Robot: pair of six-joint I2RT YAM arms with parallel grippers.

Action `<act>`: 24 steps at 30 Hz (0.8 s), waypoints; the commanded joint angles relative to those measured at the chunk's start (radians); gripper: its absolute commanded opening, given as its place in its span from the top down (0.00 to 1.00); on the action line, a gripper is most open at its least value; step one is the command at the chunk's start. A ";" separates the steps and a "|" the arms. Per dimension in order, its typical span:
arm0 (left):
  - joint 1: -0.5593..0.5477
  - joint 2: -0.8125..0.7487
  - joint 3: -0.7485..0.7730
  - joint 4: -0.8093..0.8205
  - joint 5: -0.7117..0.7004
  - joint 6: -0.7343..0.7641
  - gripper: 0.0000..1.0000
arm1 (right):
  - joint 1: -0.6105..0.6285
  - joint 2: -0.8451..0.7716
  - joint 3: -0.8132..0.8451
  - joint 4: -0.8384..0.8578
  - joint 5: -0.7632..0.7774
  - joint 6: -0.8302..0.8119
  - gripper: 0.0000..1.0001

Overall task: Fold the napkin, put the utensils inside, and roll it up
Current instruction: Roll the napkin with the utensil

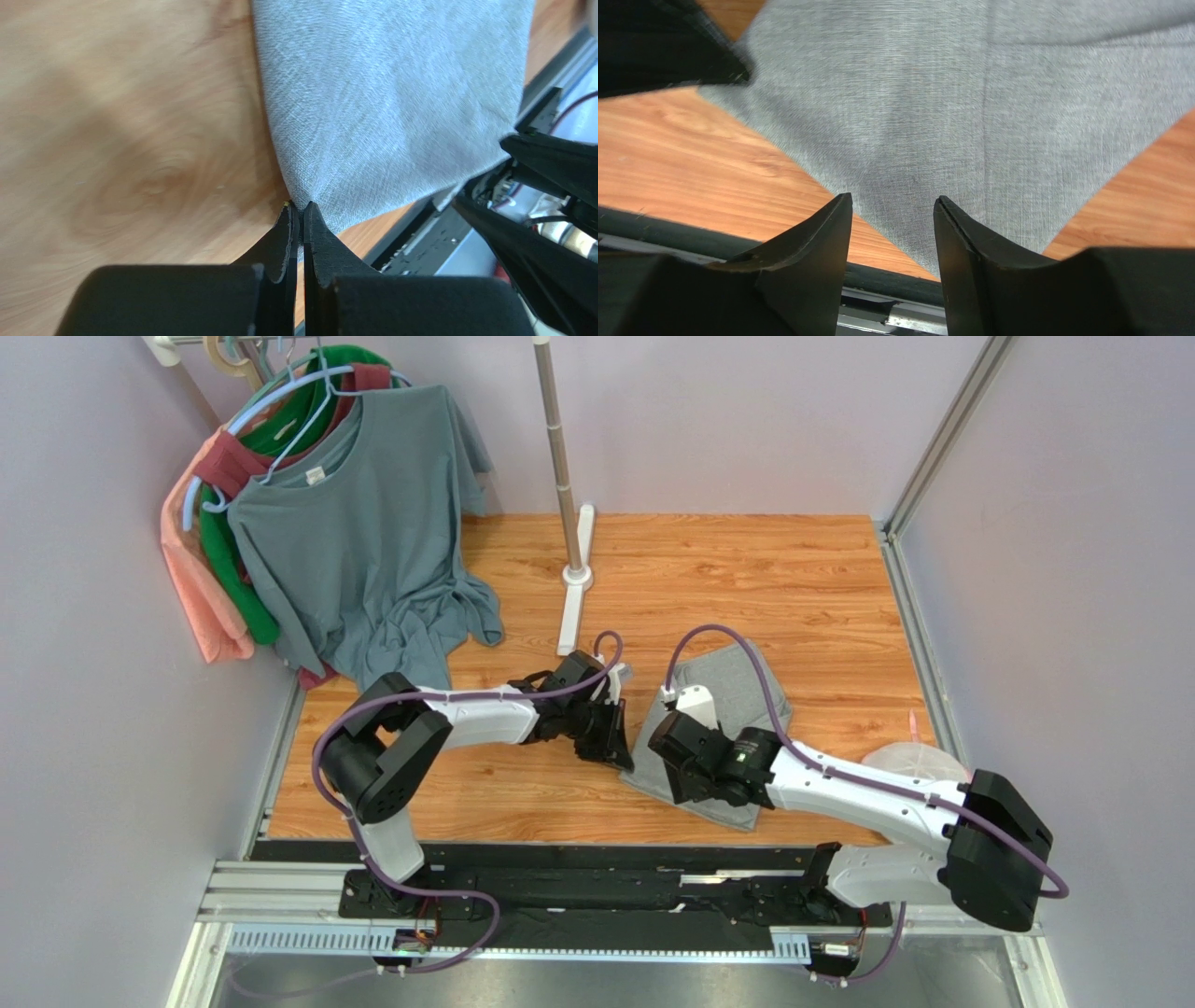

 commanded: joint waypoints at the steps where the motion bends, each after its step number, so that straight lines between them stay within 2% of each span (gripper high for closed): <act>1: 0.069 -0.049 0.030 -0.144 -0.023 0.116 1.00 | 0.041 0.025 0.045 0.145 -0.028 -0.125 0.47; 5: 0.116 -0.061 0.030 -0.236 -0.030 0.190 1.00 | 0.085 0.100 0.090 0.207 -0.017 -0.174 0.46; 6: 0.126 -0.066 0.025 -0.257 -0.030 0.208 1.00 | 0.090 0.121 0.106 0.227 -0.017 -0.182 0.29; 13: 0.195 -0.116 -0.003 -0.307 -0.037 0.235 1.00 | 0.113 0.141 0.127 0.298 -0.017 -0.240 0.28; 18: 0.200 -0.112 0.037 -0.317 -0.008 0.232 1.00 | 0.168 0.141 0.119 0.323 -0.017 -0.300 0.30; 24: 0.202 -0.083 0.095 -0.349 -0.015 0.244 1.00 | 0.237 0.189 0.087 0.335 0.029 -0.294 0.31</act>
